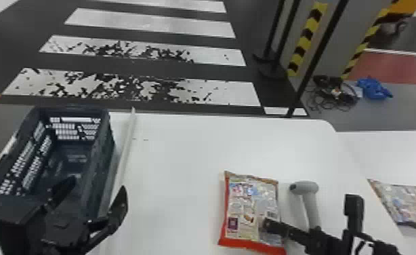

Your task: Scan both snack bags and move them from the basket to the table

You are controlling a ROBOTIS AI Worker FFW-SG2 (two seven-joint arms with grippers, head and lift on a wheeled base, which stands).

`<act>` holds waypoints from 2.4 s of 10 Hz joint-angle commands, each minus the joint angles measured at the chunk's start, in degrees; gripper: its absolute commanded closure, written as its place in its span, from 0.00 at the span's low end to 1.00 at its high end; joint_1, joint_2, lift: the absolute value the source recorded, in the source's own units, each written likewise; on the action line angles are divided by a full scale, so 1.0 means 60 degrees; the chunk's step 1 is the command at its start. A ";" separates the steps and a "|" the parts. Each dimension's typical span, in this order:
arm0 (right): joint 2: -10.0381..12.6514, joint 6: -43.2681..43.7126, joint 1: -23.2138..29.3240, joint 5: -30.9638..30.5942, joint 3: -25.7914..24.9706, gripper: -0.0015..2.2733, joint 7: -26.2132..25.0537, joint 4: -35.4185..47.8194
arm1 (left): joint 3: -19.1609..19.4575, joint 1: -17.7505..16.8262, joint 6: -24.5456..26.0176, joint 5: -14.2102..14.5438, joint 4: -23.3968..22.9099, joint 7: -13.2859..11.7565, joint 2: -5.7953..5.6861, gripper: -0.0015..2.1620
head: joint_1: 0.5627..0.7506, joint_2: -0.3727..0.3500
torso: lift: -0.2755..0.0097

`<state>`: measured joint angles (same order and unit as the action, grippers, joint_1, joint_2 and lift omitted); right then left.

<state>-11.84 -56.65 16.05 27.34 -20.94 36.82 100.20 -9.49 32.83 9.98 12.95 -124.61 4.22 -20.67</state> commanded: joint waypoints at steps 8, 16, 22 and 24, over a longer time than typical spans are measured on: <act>0.0084 0.0073 0.0313 0.0189 -0.0098 0.99 0.0045 0.0849 | -0.0030 -0.0095 -0.0029 0.0010 0.0084 0.0029 0.0033 0.03 | 0.70 0.30 | 0.62; 0.0538 0.0249 -0.1767 0.0409 -0.1622 0.99 -0.2885 0.1625 | 0.0029 -0.0241 0.0000 0.0347 -0.0106 -0.0015 -0.0084 0.03 | 0.70 0.23 | 0.62; -0.0165 0.3735 -0.3568 -0.1539 -0.1563 0.99 -0.6664 -0.1451 | 0.0132 -0.0534 0.0059 0.0845 0.0084 0.0015 -0.0304 0.03 | 0.70 0.03 | 0.62; -0.0297 0.4995 -0.3920 -0.2403 -0.0962 0.99 -0.8598 -0.2520 | 0.0132 -0.0622 0.0059 0.0933 0.0143 0.0015 -0.0363 0.03 | 0.70 0.03 | 0.62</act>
<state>-13.35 -28.39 -6.78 14.31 -27.74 -14.67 86.98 -8.70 29.19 10.34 18.42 -123.80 4.31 -22.72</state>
